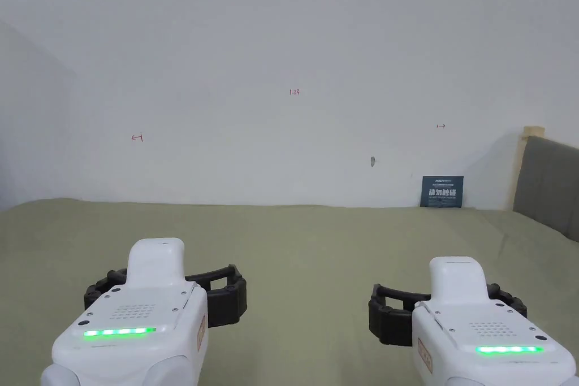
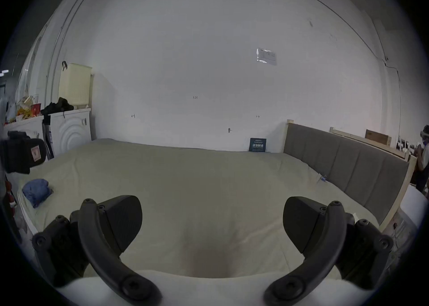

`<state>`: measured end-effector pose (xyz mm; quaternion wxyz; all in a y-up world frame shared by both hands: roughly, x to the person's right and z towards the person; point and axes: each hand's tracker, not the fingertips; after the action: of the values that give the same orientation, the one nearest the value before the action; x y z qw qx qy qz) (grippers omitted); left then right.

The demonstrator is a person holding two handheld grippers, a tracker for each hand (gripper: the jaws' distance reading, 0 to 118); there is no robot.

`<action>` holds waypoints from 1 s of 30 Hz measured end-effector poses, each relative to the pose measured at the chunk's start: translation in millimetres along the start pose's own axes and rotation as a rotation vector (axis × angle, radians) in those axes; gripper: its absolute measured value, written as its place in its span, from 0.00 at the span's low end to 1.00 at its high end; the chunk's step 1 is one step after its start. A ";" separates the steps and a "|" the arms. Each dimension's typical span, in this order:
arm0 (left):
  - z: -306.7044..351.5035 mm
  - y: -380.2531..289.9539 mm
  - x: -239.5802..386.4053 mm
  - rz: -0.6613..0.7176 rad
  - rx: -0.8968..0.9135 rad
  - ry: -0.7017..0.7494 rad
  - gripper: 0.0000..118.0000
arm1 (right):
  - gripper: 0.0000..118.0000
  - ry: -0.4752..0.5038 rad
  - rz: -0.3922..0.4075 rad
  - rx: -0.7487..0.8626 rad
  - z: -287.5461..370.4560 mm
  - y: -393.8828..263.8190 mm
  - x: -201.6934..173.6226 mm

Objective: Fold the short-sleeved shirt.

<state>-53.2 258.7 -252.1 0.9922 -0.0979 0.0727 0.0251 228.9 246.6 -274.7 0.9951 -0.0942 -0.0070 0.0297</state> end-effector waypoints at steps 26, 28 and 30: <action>-5.8 -4.9 -2.4 -0.014 -0.017 -0.009 1.00 | 1.00 -0.018 -0.090 -0.069 -11.0 0.8 10.0; -6.5 -4.7 -3.0 -0.012 -0.019 -0.007 1.00 | 1.00 -0.019 -0.106 -0.089 -12.9 1.8 12.0; -6.8 -4.5 -3.4 -0.012 -0.021 -0.008 1.00 | 1.00 -0.005 -0.120 -0.097 -13.5 1.9 15.2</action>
<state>-57.2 252.9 -257.3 0.9915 -0.1088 0.0677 0.0205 244.2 246.9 -288.1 0.9893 -0.1416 -0.0166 -0.0299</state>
